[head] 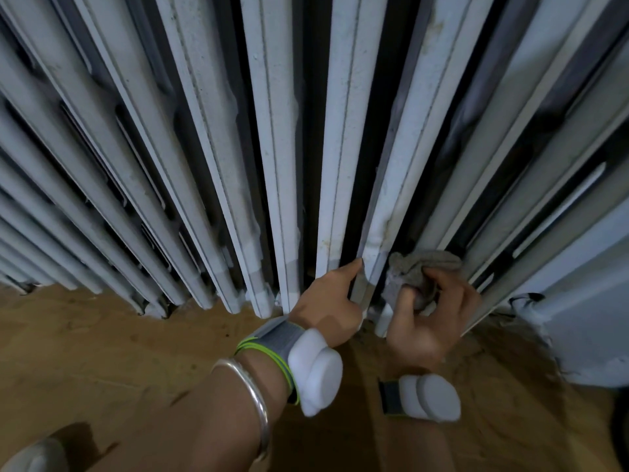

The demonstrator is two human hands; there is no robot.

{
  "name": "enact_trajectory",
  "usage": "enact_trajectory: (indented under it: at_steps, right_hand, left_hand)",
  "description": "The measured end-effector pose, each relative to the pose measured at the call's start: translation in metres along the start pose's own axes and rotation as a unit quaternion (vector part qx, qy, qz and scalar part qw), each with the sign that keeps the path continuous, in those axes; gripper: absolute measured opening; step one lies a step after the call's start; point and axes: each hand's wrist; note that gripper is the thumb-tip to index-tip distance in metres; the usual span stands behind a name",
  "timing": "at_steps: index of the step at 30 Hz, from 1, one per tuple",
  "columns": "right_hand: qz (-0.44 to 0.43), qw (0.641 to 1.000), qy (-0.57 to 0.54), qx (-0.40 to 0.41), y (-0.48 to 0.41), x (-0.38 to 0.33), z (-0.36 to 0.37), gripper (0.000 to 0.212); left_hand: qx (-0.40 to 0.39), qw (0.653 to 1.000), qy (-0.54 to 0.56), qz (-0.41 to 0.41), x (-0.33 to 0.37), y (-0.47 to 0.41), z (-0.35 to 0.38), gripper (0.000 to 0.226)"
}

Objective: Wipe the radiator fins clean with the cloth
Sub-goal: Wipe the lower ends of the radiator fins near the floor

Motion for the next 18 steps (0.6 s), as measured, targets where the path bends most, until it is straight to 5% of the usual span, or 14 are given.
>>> enact_trajectory:
  at_steps: [5, 18]
  right_hand:
    - [-0.021, 0.998, 0.047, -0.043, 0.004, 0.024, 0.005, 0.022]
    - [0.082, 0.989, 0.073, -0.101, 0.042, 0.057, 0.008, 0.026]
  left_hand:
    - [0.009, 1.000, 0.009, 0.007, 0.000, -0.002, 0.005, 0.071]
    - [-0.025, 0.999, 0.044, 0.007, -0.006, -0.005, 0.002, 0.075]
Point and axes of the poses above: each hand's wrist, its own y-axis away from the middle knuckle, its own z-axis out of the palm, x = y × z, and after that the axes turned 9 degrees about -x, right-handed
